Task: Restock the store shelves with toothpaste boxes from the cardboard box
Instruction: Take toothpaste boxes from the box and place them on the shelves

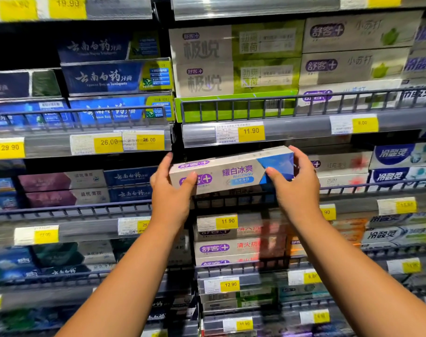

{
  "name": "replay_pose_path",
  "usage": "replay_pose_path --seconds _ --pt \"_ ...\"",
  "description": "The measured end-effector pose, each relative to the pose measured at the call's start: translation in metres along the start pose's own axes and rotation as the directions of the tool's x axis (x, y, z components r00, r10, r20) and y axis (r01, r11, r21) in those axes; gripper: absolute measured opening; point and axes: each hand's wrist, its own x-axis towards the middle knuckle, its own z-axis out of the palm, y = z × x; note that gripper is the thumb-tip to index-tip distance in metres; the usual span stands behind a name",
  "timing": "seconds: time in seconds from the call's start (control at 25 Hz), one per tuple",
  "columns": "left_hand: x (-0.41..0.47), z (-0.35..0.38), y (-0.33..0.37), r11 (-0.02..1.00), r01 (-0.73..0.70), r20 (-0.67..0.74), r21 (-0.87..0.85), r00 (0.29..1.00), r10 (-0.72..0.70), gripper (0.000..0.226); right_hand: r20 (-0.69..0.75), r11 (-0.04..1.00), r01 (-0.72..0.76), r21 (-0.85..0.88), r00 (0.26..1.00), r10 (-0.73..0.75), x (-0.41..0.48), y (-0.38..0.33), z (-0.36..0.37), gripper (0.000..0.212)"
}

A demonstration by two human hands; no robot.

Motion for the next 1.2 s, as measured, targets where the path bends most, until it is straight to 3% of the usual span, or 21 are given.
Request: replay_pose_path --seconds 0.2,0.44,0.8,1.0,1.08,1.2 --pt "0.013 0.008 -0.001 0.993 0.032 -0.088 -0.110 0.995 -0.041 0.058 0.011 0.991 0.039 -0.127 0.999 -0.038 0.010 0.008 0.009 0.060" --pt "0.016 0.014 -0.005 0.995 0.028 -0.011 -0.100 0.999 -0.030 0.057 -0.009 0.947 0.089 -0.309 0.995 -0.097 0.014 0.025 0.010 0.050" --pt "0.009 0.005 -0.007 0.999 0.018 -0.008 0.028 1.000 -0.018 0.038 -0.013 0.933 0.135 -0.335 0.989 -0.148 0.021 0.037 0.017 0.052" --pt "0.012 0.000 -0.011 0.995 0.044 -0.009 0.090 0.999 -0.044 0.043 0.021 0.939 0.125 -0.321 0.992 -0.125 0.019 0.038 0.015 0.058" --pt "0.007 -0.002 -0.010 0.986 0.013 -0.057 0.166 0.998 -0.004 0.049 0.028 0.946 0.105 -0.308 0.994 -0.101 0.013 0.039 0.011 0.062" --pt "-0.019 0.003 -0.003 0.940 -0.240 -0.064 0.242 0.963 0.263 0.044 -0.003 0.956 0.093 -0.277 0.995 -0.097 -0.002 0.038 -0.002 0.062"
